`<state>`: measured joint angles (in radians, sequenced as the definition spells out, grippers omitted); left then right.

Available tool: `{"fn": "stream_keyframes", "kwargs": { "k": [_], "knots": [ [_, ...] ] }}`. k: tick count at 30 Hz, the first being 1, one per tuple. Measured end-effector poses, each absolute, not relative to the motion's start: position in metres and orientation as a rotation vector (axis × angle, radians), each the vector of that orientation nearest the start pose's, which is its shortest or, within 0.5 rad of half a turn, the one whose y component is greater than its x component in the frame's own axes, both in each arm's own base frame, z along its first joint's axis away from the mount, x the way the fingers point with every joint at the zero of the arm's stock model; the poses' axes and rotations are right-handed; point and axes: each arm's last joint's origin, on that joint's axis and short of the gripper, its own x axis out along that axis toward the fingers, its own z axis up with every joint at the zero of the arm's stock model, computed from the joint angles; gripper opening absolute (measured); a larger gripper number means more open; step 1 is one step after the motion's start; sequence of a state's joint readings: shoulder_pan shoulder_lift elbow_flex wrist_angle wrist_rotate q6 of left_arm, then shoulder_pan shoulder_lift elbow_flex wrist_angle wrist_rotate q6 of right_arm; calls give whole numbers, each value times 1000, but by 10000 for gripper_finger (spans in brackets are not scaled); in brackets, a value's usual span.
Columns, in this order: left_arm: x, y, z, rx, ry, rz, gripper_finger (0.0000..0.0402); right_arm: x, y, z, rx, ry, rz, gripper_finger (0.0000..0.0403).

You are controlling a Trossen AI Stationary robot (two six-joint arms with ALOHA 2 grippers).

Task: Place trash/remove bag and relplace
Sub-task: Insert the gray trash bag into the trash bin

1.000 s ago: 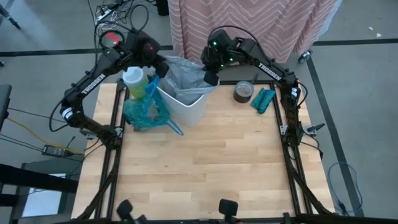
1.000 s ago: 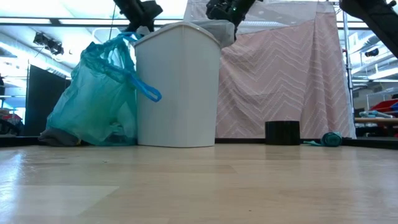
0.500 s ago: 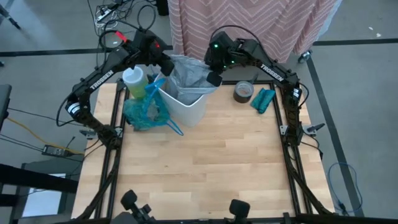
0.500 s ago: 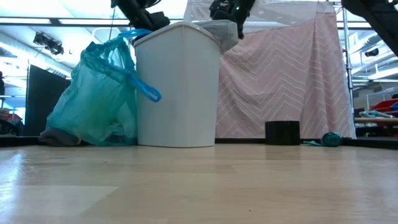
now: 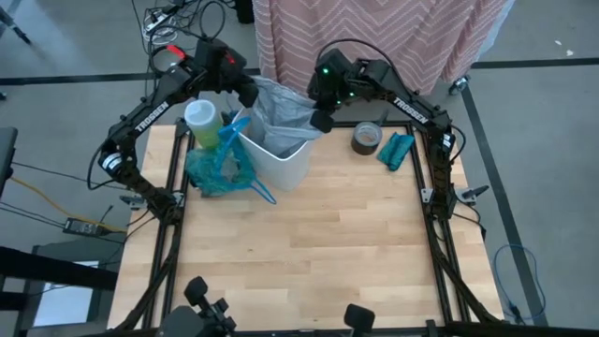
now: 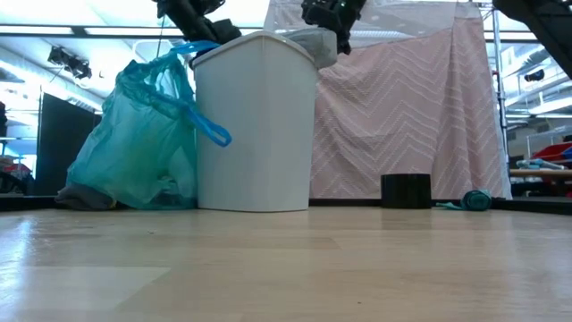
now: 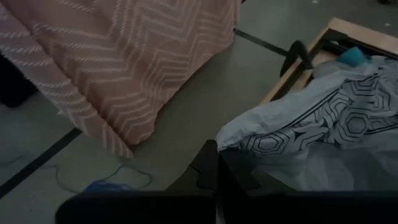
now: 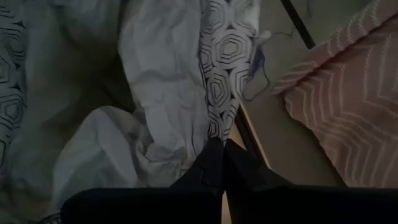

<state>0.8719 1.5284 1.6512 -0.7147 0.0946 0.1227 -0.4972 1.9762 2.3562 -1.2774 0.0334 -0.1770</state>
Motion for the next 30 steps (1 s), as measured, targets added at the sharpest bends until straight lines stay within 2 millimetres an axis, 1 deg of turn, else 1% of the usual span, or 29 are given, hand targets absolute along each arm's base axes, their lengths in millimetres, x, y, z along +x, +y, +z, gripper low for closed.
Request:
{"fn": "stream_keyframes", "kwargs": {
  "k": [3,8,11,15,17,21,24,27,30],
  "knots": [
    [214,249,399,-175,589,694,8,340,-188,416,56,941,-416,0],
    [224,260,379,-244,634,596,8,338,-189,415,56,964,-467,0],
    [227,263,372,-258,660,587,8,334,-188,413,67,1007,-475,0],
    [223,263,368,-251,721,596,8,331,-188,407,90,1059,-472,0],
    [220,263,366,-282,744,581,8,333,-186,403,103,1075,-468,0],
    [211,256,362,-380,799,498,8,337,-181,399,105,1085,-442,0],
    [208,252,359,-401,839,455,8,340,-177,395,103,1101,-424,0],
    [208,252,359,-412,835,454,8,342,-175,391,101,1111,-414,0],
    [209,251,358,-469,816,433,8,344,-173,390,116,1107,-380,0]
  ]
}}
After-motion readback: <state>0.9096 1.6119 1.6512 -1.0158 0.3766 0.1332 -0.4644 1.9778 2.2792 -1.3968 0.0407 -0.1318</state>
